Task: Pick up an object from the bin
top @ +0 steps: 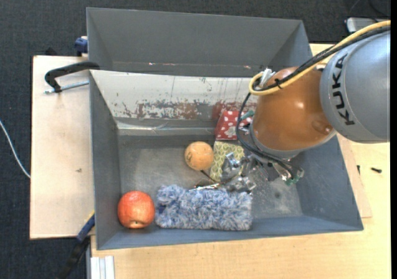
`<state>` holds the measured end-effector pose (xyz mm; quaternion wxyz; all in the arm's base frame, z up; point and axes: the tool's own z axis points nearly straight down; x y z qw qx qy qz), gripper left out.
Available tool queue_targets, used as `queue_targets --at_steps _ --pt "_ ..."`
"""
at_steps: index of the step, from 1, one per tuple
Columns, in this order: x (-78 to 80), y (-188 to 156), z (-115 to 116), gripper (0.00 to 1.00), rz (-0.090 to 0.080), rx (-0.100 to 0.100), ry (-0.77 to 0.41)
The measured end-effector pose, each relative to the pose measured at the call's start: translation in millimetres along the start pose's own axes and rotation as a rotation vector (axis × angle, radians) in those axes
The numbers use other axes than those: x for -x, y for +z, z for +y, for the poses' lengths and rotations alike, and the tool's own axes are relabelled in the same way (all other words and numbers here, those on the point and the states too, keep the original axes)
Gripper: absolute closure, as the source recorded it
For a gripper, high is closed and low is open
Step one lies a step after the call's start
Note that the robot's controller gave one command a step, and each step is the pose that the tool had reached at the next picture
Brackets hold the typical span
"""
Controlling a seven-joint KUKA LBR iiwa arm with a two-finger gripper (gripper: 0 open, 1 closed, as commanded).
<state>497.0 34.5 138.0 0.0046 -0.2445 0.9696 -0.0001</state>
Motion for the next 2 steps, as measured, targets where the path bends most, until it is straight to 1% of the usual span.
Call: queue_targets --at_steps 1,2 --pt "-0.2 -6.3 0.4 1.0 0.003 0.002 0.0" --pt "0.6 -14.2 0.2 1.0 0.002 0.001 0.0"
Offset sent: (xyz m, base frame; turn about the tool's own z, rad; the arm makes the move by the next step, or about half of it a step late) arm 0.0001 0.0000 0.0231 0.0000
